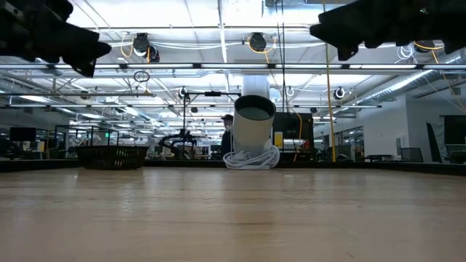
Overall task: Pick & Place Nail Polish
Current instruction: Return to Home Position
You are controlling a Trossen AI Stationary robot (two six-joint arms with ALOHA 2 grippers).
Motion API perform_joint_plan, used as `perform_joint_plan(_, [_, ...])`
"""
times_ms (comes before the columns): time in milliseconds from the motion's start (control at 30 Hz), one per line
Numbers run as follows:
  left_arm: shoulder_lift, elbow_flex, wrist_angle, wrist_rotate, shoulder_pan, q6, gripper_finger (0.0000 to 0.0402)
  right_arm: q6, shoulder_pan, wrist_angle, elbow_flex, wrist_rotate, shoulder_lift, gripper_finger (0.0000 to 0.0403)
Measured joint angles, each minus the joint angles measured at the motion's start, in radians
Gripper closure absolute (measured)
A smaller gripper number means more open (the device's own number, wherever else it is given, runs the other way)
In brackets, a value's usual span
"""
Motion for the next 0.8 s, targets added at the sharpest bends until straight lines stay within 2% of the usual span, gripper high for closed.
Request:
perform_joint_plan(133, [-0.068,-0.069,0.033,-0.006,-0.02,-0.006,0.0256,0.001,0.0,0.118,-0.096,0.051,-0.073,0.0257])
perform_joint_plan(300, [-0.122,-0.108,0.055,-0.014,-0.03,-0.011,0.0256,0.001,0.0,0.172,-0.197,0.049,-0.189,0.0257])
perform_joint_plan(633, [-0.136,-0.113,0.051,-0.009,-0.062,-0.01,0.0256,-0.012,0.0,0.131,-0.306,0.048,-0.427,0.0257])
perform_joint_plan(800, [-0.136,-0.113,0.05,-0.042,-0.085,0.002,0.0256,-0.022,0.0,-0.028,-0.315,0.045,-0.591,0.0257])
